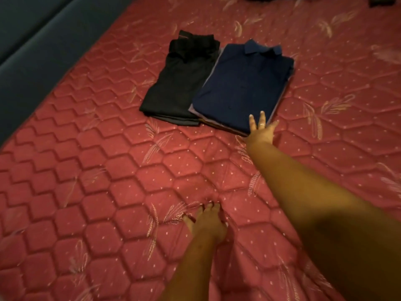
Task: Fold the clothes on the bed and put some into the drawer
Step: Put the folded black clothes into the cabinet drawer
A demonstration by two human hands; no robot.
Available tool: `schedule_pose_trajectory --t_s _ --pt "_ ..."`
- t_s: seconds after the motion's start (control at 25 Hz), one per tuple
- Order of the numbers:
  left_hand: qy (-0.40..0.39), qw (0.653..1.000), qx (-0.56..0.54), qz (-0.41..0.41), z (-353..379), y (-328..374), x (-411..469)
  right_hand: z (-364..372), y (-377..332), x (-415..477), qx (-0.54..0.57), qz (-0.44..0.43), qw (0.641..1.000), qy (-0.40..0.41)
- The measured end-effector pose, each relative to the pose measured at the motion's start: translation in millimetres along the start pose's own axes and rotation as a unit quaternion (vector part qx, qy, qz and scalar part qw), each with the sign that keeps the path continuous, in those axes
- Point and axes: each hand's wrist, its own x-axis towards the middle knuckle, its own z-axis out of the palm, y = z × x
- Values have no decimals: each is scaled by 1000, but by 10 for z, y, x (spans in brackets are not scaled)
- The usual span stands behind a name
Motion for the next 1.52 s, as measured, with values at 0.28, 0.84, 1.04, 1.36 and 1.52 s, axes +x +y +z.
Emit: schedule_pose_trajectory --t_s 0.28,0.84,1.04,1.36,1.52 --pt "-48 999 6 -16 -61 -55 145 199 60 396 58 -19 997 36" --pt "-99 960 -259 34 158 -285 210 260 -688 -602 141 -149 964 171" --pt "-48 632 -772 -56 167 -587 -312 479 -1078 -1482 107 -240 956 133" --pt "-66 574 -801 -158 832 -1594 -1113 668 -2016 -3221 116 -414 902 33" --pt "-19 567 -798 -204 1435 -2390 -1546 840 -2474 -3998 236 -488 840 -14"
